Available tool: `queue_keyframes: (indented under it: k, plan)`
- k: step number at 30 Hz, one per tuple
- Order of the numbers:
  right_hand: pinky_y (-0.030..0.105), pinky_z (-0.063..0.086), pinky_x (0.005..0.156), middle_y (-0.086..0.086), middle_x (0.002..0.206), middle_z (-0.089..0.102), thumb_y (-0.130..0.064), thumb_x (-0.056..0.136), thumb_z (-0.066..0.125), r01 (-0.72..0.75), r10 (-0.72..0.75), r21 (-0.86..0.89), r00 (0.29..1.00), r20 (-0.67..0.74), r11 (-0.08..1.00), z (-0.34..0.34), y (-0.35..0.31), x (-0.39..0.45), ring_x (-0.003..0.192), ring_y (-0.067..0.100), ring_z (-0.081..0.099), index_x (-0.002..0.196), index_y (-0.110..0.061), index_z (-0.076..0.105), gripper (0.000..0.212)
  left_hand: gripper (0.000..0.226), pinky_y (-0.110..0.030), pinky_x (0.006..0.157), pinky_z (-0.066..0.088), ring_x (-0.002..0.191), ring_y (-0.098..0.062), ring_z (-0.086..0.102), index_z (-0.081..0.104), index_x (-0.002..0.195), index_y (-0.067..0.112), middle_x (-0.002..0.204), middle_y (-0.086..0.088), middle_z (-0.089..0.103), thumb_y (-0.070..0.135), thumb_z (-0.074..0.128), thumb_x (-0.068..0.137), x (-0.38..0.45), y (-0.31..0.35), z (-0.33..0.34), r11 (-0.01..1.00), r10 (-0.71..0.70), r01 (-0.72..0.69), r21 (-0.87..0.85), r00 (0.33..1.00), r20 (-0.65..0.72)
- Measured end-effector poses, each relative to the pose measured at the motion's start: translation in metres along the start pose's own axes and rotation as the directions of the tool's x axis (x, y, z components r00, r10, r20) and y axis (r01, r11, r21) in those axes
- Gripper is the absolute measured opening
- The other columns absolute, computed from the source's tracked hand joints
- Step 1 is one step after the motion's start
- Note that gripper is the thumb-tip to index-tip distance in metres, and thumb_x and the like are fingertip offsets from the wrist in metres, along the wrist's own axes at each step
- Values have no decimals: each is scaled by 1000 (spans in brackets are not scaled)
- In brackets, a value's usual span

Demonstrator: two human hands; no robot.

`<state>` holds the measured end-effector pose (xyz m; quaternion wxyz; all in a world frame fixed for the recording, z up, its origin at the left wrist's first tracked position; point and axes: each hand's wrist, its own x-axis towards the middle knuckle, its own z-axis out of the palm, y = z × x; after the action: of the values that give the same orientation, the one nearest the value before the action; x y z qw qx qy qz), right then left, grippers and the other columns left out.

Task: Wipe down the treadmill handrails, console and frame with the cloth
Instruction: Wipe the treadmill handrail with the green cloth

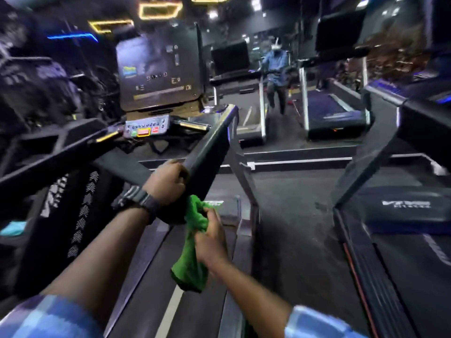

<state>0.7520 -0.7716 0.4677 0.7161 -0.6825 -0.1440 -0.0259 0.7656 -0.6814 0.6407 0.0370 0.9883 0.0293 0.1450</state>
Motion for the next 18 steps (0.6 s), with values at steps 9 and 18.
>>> queue_keyframes:
  k: [9,18]
  plan:
    - [30,40,99,3,118,58,-8,66,55,342,-325,-131,936,135,930,-24,-44,83,112,21,51,117,-11,59,52,31,-42,80,51,96,-37,61,65,94,8,101,-16,63,22,48,72,8,18,-4,984,-174,172,37,984,44]
    - [31,40,92,9,110,57,-4,56,43,233,-228,-156,973,46,960,-28,-36,159,104,29,52,105,-10,60,53,19,-39,79,47,94,-33,57,63,94,12,100,-10,56,20,51,81,19,22,16,964,-206,213,158,977,-63]
